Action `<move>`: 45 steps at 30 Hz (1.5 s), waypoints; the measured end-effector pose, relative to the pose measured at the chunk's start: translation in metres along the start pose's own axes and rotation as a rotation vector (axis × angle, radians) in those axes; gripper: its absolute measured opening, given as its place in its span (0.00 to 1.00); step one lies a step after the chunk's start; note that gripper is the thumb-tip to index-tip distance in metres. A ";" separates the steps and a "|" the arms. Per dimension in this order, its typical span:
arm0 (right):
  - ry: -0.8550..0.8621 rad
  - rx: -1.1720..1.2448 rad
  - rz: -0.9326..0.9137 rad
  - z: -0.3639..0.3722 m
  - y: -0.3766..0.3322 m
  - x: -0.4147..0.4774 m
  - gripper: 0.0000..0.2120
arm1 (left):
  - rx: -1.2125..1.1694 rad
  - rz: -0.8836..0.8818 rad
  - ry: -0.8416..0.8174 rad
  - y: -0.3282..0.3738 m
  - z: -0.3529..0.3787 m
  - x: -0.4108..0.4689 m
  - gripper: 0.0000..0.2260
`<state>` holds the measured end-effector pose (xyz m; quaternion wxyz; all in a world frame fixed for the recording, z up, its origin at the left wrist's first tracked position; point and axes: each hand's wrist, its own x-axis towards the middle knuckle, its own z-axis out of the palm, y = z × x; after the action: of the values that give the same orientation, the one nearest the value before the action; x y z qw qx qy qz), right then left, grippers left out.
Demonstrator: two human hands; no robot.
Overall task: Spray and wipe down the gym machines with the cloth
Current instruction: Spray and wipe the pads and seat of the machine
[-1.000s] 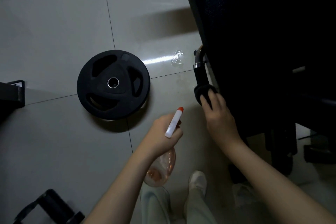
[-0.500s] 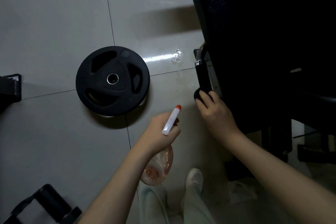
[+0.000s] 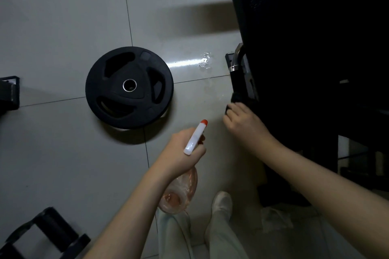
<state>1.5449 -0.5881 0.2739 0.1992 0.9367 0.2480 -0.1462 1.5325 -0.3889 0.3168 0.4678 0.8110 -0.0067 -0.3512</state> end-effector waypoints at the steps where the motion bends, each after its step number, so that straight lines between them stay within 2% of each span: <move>1: 0.051 0.045 0.032 -0.002 0.000 -0.004 0.14 | -0.004 0.001 -0.003 0.000 -0.001 -0.001 0.14; 4: 0.213 0.111 0.138 -0.006 0.018 0.017 0.21 | -0.002 0.013 -0.007 0.000 -0.003 0.002 0.14; 8: 0.260 0.094 0.044 -0.001 0.018 0.025 0.12 | 0.002 0.003 -0.005 -0.001 -0.003 0.005 0.13; 11: 0.276 0.162 0.017 0.010 0.003 0.003 0.17 | -0.003 -0.009 -0.014 -0.002 -0.001 0.003 0.14; 19: 0.401 0.368 0.098 0.020 -0.011 -0.028 0.15 | -0.008 0.002 -0.034 -0.002 0.004 -0.003 0.13; 25: 0.471 0.617 0.138 0.024 -0.020 -0.049 0.11 | -0.009 0.017 -0.038 -0.004 0.011 -0.005 0.14; 27: 0.488 0.769 0.304 0.021 -0.024 -0.061 0.12 | -0.001 0.019 -0.041 -0.006 0.014 -0.006 0.13; 28: 0.485 0.876 0.447 0.017 -0.029 -0.067 0.13 | 0.002 0.019 -0.042 -0.007 0.015 -0.005 0.13; 34: 0.474 1.562 1.512 -0.013 -0.055 -0.067 0.16 | 0.014 0.014 -0.051 -0.007 0.020 -0.006 0.13; 37: 0.421 1.965 1.890 -0.021 -0.052 -0.054 0.18 | 0.019 0.015 -0.056 -0.008 0.020 -0.006 0.13; 39: 0.416 2.303 1.971 -0.027 -0.044 -0.040 0.17 | 0.020 0.016 -0.051 -0.009 0.019 -0.004 0.13; 41: 0.500 2.555 1.925 -0.031 -0.033 -0.028 0.15 | 0.013 0.006 -0.043 -0.008 0.019 -0.004 0.13; 43: 0.573 2.687 1.778 -0.028 -0.027 -0.026 0.10 | 0.011 0.005 -0.042 -0.007 0.018 -0.004 0.13; 45: 0.509 2.727 1.585 -0.022 -0.030 -0.035 0.09 | 0.011 0.008 -0.039 -0.005 0.018 -0.004 0.13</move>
<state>1.5038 -0.5691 0.2974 0.7715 -0.2913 0.5642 -0.0403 1.5176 -0.3985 0.3095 0.4644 0.8066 -0.0210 -0.3650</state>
